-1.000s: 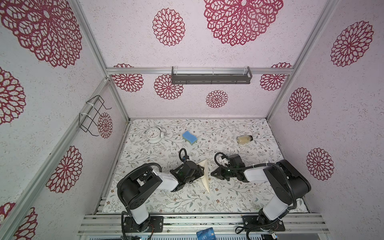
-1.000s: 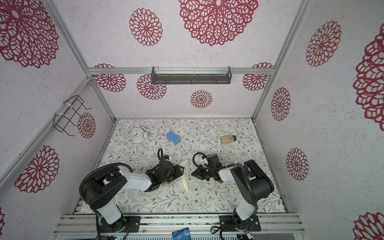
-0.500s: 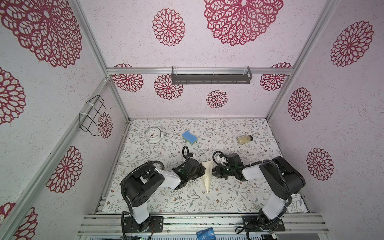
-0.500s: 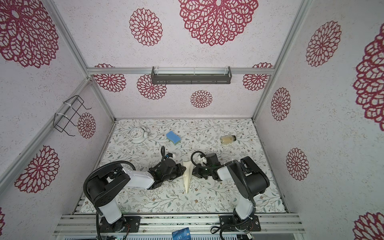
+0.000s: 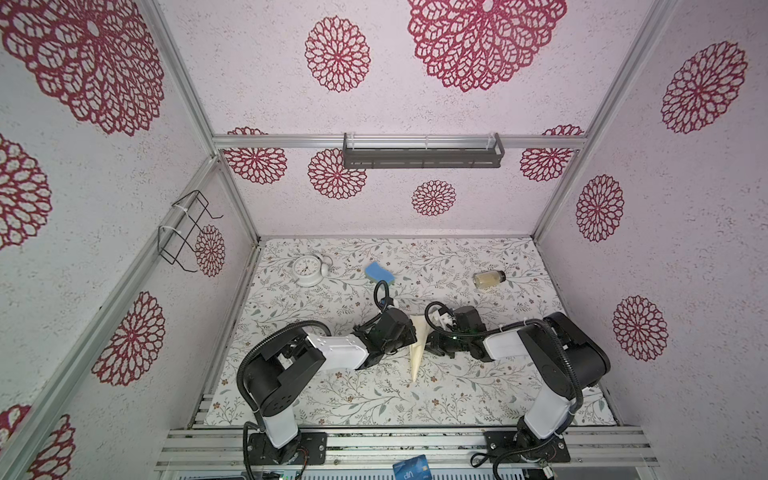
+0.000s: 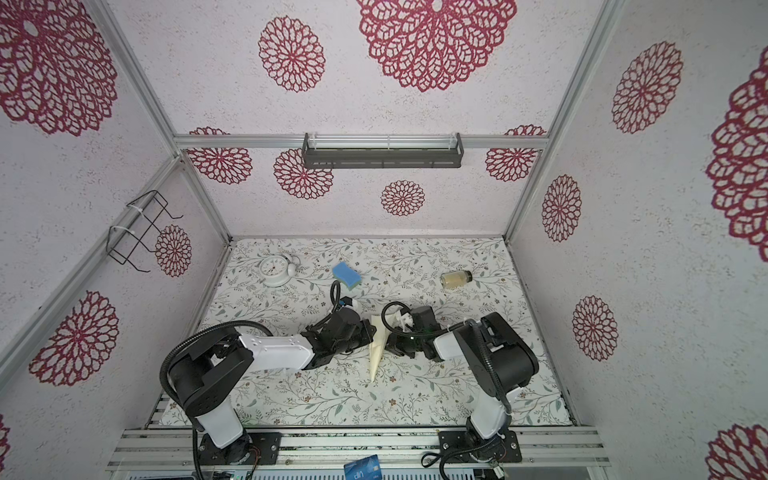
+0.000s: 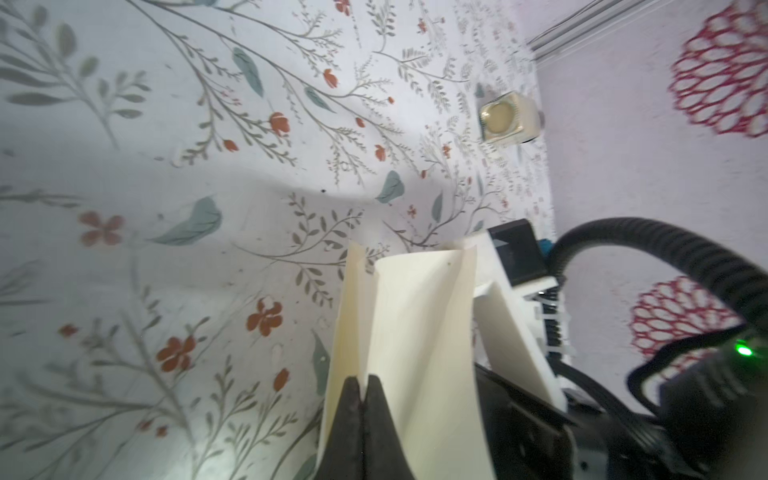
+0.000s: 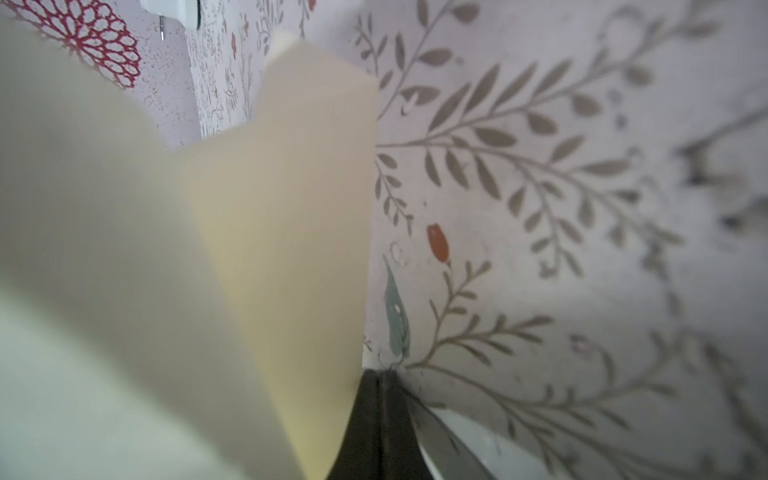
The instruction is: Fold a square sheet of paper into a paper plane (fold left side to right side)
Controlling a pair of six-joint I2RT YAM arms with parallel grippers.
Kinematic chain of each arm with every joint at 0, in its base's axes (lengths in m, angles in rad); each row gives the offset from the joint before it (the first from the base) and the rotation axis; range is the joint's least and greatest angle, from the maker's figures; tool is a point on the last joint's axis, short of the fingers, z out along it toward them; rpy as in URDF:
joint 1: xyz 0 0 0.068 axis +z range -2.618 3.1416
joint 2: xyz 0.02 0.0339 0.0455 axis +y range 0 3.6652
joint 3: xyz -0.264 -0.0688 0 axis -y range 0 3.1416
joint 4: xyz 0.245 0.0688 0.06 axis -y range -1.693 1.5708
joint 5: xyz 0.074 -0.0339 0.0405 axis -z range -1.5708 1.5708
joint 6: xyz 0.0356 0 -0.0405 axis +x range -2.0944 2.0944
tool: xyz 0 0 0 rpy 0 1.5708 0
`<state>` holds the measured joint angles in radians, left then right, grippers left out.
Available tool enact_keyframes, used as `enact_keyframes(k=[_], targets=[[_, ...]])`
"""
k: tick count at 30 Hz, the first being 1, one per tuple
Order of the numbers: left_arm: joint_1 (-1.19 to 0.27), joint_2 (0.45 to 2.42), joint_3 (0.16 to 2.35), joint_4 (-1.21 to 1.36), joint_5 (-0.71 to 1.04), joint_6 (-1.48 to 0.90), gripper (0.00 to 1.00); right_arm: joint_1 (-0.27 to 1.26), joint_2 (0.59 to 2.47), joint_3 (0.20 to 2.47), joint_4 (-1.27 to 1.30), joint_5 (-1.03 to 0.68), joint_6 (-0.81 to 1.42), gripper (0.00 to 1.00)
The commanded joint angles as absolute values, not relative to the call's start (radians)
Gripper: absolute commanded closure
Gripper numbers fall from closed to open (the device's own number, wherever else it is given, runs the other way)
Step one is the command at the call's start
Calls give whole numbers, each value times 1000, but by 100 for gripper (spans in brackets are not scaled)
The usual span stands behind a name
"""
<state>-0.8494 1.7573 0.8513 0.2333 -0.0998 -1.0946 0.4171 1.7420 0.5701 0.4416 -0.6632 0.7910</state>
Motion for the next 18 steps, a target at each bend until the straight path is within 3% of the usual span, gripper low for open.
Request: enact_keyframes(k=[1, 4, 8, 18], targets=[[-858, 1696, 969, -137, -279, -1002, 100, 390, 1704, 519, 214, -526, 751, 100], [-865, 1724, 1090, -363, -382, -941, 100, 388, 1624, 515, 160, -509, 733, 100], [-866, 1772, 1175, -478, -444, -899, 100, 390, 1536, 500, 120, -504, 726, 100], [-869, 1880, 1206, -464, -448, -895, 98, 422, 1440, 445, 121, -499, 750, 100]])
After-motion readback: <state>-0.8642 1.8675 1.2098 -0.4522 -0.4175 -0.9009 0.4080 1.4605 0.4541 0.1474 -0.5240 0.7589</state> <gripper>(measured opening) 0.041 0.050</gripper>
